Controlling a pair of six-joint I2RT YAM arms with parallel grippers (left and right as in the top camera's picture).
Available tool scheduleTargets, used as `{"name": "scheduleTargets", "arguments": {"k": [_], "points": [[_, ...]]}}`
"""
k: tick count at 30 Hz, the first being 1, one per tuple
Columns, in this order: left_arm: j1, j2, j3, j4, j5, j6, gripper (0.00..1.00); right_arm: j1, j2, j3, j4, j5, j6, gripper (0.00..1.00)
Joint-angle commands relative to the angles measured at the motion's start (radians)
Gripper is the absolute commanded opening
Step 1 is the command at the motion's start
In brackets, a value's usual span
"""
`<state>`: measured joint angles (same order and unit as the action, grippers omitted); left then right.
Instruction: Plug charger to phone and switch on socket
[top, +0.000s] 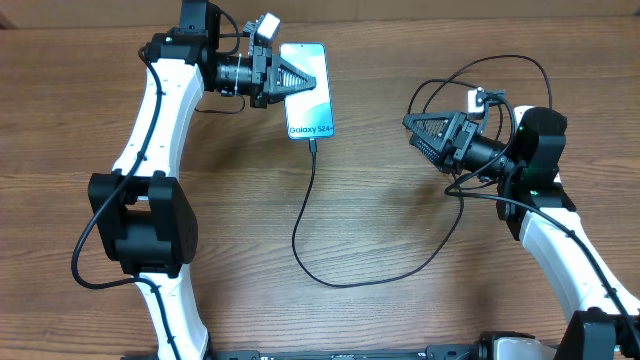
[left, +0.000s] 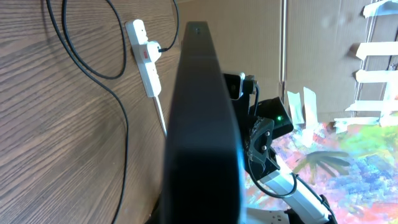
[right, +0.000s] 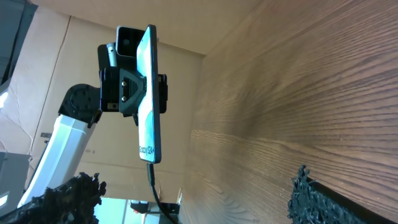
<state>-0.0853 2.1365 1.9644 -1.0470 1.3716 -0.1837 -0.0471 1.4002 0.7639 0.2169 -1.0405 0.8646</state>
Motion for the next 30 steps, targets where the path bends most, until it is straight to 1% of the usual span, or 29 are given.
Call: {"name": "scheduleTargets", "arguments": {"k": [1, 30], "points": [[-0.007, -0.014, 0.017, -0.001, 0.036, 0.013, 0.04, -0.003, 0.001, 0.008, 0.005, -0.008, -0.001, 1.0], [-0.008, -0.014, 0.017, -0.021, 0.043, 0.016, 0.04, -0.003, 0.001, 0.008, 0.005, -0.008, -0.001, 1.0]]}}
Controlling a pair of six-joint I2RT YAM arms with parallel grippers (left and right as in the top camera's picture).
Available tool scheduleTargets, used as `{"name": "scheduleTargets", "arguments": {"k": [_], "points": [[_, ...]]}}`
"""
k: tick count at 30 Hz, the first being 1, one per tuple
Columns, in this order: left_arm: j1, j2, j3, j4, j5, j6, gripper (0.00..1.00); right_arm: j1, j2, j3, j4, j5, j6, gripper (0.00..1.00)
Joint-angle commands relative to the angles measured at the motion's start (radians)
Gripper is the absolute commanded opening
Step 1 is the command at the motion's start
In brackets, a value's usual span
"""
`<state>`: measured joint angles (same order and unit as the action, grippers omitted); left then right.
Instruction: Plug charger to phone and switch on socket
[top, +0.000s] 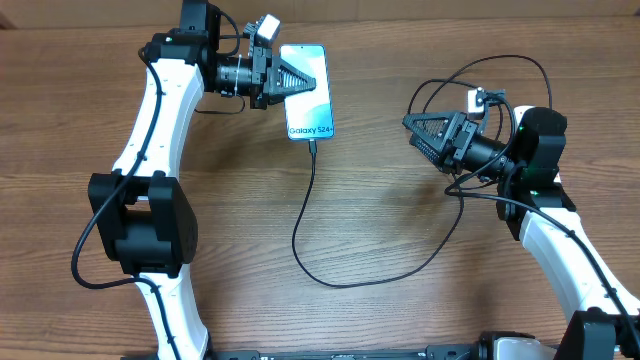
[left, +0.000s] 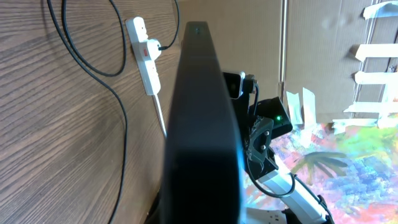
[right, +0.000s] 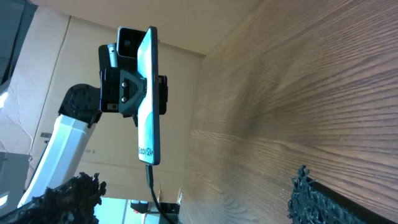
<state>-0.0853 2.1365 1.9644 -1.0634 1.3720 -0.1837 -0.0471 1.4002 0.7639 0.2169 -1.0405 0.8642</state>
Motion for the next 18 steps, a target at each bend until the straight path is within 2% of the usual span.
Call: {"name": "scheduleTargets", "arguments": {"k": [1, 18], "points": [[-0.008, -0.014, 0.017, -0.006, 0.042, 0.016, 0.04, -0.003, 0.001, 0.008, 0.005, -0.008, 0.0, 1.0], [-0.048, -0.014, 0.017, -0.01, 0.042, 0.019, 0.04, -0.003, 0.001, 0.008, 0.005, -0.008, 0.0, 1.0]]}}
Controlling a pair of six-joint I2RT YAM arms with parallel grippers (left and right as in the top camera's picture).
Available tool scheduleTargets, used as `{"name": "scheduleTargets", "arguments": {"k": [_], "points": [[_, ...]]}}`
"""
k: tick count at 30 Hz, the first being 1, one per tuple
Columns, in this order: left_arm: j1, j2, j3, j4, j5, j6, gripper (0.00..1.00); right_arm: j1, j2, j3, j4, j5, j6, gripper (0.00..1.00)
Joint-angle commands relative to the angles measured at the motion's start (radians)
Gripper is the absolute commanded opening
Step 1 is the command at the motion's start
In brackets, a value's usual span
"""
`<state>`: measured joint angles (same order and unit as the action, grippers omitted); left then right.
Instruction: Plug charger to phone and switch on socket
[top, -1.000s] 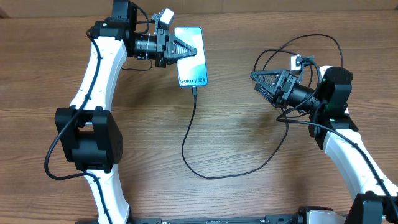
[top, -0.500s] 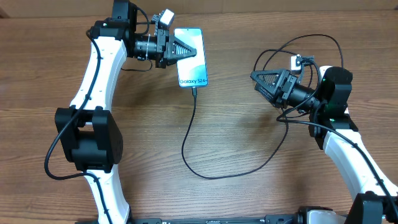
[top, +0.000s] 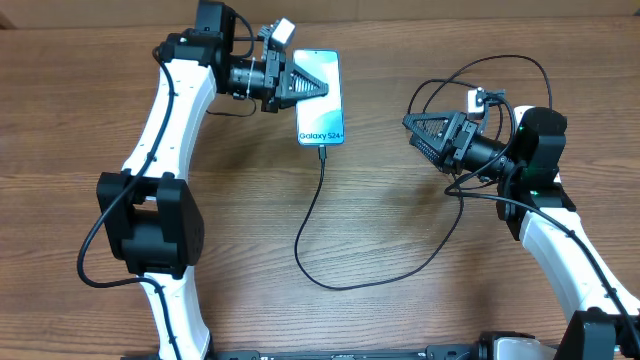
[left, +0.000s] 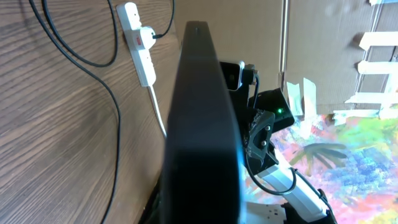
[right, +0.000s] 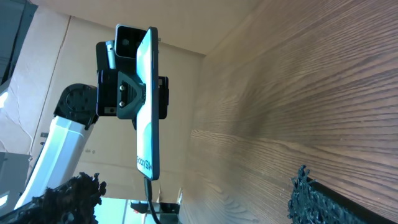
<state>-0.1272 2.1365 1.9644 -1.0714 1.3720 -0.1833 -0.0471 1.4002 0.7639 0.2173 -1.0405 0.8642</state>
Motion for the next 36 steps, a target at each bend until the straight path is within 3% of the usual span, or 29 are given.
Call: {"name": "scheduleTargets", "arguments": {"k": [1, 15, 22, 27, 36], "points": [[-0.008, -0.014, 0.017, -0.002, 0.042, 0.019, 0.04, -0.003, 0.001, 0.008, 0.005, -0.008, 0.0, 1.0], [-0.038, -0.014, 0.017, -0.006, -0.005, 0.019, 0.04, -0.003, 0.001, 0.008, 0.0, -0.014, -0.007, 1.0], [-0.063, -0.014, 0.009, -0.058, -0.098, 0.05, 0.04, -0.005, 0.001, 0.008, -0.08, -0.016, -0.199, 1.0], [-0.065, -0.014, 0.008, -0.058, -0.106, 0.074, 0.04, -0.005, 0.001, 0.008, -0.267, 0.037, -0.362, 0.93], [-0.065, -0.014, 0.008, -0.063, -0.127, 0.08, 0.04, -0.005, 0.001, 0.033, -0.53, 0.245, -0.461, 0.8]]}}
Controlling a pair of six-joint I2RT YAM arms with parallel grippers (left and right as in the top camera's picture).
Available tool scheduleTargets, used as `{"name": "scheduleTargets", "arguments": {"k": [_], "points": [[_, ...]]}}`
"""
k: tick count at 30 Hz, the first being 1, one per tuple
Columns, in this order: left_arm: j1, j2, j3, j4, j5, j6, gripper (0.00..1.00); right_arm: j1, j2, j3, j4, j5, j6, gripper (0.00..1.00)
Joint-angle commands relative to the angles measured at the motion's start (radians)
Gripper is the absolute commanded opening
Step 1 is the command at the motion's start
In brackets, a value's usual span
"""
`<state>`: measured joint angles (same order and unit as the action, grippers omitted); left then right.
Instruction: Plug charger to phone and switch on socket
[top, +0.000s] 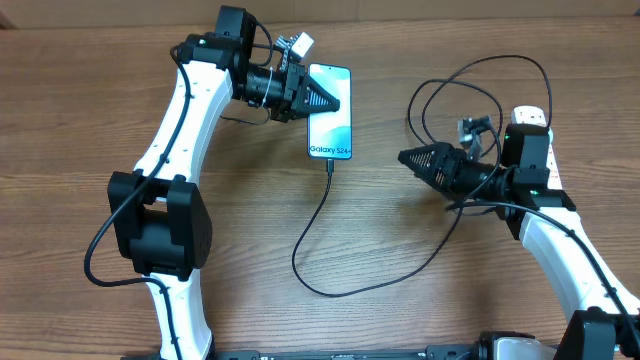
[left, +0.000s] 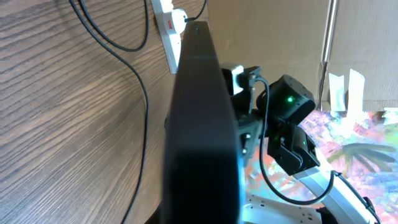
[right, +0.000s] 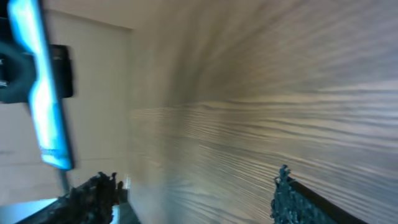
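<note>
The phone (top: 331, 112), its light-blue screen facing up, hangs above the table with my left gripper (top: 322, 98) shut on its upper part. The black charger cable (top: 322, 215) is plugged into its bottom edge and loops across the wood toward the right arm. In the left wrist view the phone (left: 202, 124) is a dark slab seen edge-on. The white power strip (left: 166, 14) lies beyond it with a plug in it; overhead, its end (top: 527, 115) shows by the right wrist. My right gripper (top: 404, 157) stands open and empty right of the phone, pointing left.
Loose loops of black cable (top: 470, 75) lie on the wood around the right arm. The right wrist view is blurred; it shows the phone (right: 46, 93) at its left edge and wooden table (right: 249, 112) between the fingers (right: 298, 196).
My left gripper has carried the phone a little further right and toward the table's middle. The right gripper has shifted lower and to the left, and the power strip's end now shows beside it.
At the two oldest moments my left gripper held the phone, cable attached, at the back left-centre while the right gripper waited open. Then the phone stood further right, and now further right again, with the right gripper also moved.
</note>
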<state>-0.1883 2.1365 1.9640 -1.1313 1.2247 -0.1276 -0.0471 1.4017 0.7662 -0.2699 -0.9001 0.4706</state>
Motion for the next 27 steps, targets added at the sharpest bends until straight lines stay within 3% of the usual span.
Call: {"name": "scheduleTargets", "arguments": {"k": [1, 6, 20, 26, 27], "points": [[-0.004, -0.014, 0.008, -0.003, 0.021, 0.024, 0.04, -0.005, -0.001, 0.04, -0.07, 0.122, -0.081, 0.79], [-0.004, -0.014, 0.008, -0.01, 0.001, 0.024, 0.04, -0.005, -0.001, 0.103, -0.207, 0.236, -0.089, 0.75], [-0.004, -0.014, 0.008, -0.04, -0.031, 0.023, 0.04, -0.005, -0.005, 0.298, -0.475, 0.439, -0.165, 0.46], [-0.004, -0.014, 0.008, -0.045, -0.031, 0.023, 0.04, -0.033, -0.005, 0.383, -0.562, 0.473, -0.165, 0.11], [-0.004, -0.014, 0.008, -0.046, -0.031, 0.023, 0.04, -0.042, -0.005, 0.392, -0.569, 0.473, -0.165, 0.09]]}}
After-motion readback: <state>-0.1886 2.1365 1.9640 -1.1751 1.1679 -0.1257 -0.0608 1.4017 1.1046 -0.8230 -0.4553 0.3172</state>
